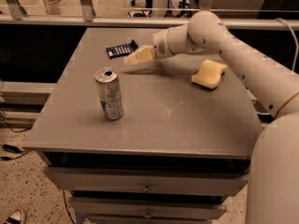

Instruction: Pick rxbar blueberry

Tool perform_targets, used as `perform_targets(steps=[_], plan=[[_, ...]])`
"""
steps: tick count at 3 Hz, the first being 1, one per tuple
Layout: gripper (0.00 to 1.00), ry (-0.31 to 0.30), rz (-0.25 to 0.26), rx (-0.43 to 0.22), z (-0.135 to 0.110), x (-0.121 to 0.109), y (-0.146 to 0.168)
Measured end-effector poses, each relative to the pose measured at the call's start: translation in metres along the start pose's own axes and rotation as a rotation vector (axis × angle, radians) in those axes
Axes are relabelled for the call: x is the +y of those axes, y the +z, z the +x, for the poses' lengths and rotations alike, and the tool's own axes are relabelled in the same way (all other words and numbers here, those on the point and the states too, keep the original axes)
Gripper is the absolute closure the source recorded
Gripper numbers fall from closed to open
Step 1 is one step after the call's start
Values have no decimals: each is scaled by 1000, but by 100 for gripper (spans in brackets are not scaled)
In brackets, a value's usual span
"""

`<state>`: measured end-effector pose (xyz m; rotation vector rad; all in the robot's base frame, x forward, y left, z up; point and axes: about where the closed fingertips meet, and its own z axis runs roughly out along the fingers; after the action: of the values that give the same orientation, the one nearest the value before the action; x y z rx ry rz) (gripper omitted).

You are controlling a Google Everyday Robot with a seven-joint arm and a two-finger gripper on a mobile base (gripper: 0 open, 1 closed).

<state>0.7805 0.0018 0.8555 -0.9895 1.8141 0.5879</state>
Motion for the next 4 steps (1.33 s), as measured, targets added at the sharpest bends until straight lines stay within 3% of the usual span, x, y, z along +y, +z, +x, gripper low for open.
perform_targets(steps=[2,3,4], plan=[[0,15,36,-33,-3,-13,30],[14,22,16,-43,-2,-11,42],[37,28,4,-48,2,-10,49]])
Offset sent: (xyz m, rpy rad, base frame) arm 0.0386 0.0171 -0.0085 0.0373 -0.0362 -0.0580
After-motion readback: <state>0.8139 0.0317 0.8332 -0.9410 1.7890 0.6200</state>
